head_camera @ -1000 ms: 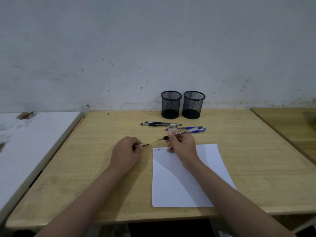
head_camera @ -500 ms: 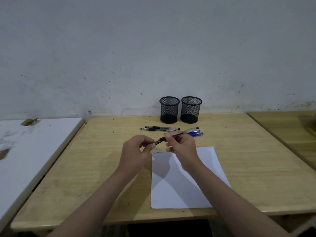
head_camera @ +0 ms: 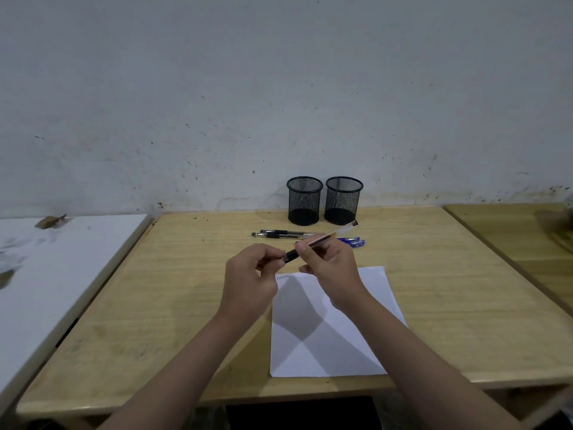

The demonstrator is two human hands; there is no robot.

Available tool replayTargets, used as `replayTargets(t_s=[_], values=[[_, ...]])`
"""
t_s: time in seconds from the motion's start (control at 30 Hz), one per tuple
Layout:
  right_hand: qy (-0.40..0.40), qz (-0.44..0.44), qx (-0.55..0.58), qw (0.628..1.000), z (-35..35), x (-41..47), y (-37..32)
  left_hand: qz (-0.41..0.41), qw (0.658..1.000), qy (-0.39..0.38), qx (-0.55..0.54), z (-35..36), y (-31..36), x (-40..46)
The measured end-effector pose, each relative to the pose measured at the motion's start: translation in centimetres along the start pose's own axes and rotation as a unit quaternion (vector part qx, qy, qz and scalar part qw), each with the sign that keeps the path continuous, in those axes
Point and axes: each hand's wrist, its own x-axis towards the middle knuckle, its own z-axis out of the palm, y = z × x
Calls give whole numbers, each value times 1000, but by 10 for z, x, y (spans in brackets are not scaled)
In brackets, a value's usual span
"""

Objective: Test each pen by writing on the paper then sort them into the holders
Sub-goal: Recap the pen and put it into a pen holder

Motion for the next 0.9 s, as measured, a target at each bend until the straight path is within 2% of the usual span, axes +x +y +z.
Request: replayTargets(t_s=[0.1,0.17,0.23,0.33,0.43,0.53,0.6,0.67,0.7,0.77,0.83,0.9], values=[[-3,-29,-40,999,2,1,-1,-6,1000,7,-12,4,-1,-2],[27,-40,-135,990,0,7,0,-9,1000,-5,-12,6,-2,4],[81,-83,-237,964,-7,17,1,-15,1000,-15,-2,8,-2,16],[135,-235,-332,904,-22,32,-3,-3,999,-23,23,10,-2,33],[54,-351,-441,824,-33,48,-6,20,998,-49,36,14,-3,46],[-66,-363,-475,798,-39,63,-9,36,997,-56,25,21,-4,52],[-92,-380,-481,785,-43,72,-10,39,998,-44,7,25,-5,56],[-73,-380,-463,797,-49,84,-14,22,999,-20,-19,29,-8,63],[-46,-369,-442,816,-52,91,-18,9,1000,-10,-28,31,-10,68],[5,-311,-381,871,-55,106,-32,-16,1000,-4,-23,35,-18,83],[23,-243,-291,925,-57,124,-48,-29,999,-18,13,42,-29,102],[55,-215,-202,954,-57,146,-59,-29,997,-38,63,51,-38,121]])
